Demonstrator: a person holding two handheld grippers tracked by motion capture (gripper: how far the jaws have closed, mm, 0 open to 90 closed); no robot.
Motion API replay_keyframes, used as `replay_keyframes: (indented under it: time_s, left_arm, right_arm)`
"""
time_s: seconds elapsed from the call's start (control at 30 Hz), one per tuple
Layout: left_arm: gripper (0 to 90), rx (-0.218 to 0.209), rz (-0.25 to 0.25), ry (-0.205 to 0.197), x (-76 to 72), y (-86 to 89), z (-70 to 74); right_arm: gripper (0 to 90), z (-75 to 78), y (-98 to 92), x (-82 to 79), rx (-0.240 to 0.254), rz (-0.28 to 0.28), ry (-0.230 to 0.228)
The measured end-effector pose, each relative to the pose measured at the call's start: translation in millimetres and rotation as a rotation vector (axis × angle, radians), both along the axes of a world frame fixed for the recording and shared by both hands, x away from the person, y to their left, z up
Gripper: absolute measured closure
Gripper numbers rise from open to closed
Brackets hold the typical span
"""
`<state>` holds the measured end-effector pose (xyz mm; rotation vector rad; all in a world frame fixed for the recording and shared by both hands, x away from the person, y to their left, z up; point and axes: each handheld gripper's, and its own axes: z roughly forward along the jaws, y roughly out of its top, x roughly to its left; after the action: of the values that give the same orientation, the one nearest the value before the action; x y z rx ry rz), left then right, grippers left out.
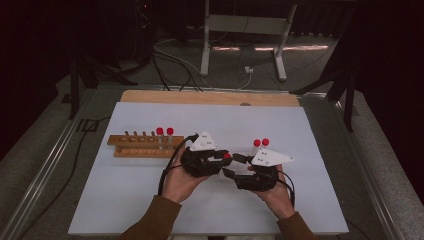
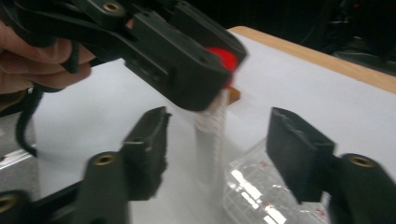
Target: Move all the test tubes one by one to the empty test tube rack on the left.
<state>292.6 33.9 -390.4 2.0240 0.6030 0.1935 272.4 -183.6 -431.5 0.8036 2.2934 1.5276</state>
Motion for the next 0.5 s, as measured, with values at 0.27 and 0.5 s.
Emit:
replay_keyframes:
  time_s: [0.27,0.5]
  left_arm:
    - [71.0,-0.008,0.042,-0.005,2.0,14.1,0.9]
    - [70.9,-0.002,0.077,-0.016,3.1,27.5,2.9]
  right_arm:
    - [7.9,0.1,-12.3,5.9,0.006,-0.054,0.012]
    - [0.6,-1.9,-22.5,10.4,0.011,-0.086,0.021]
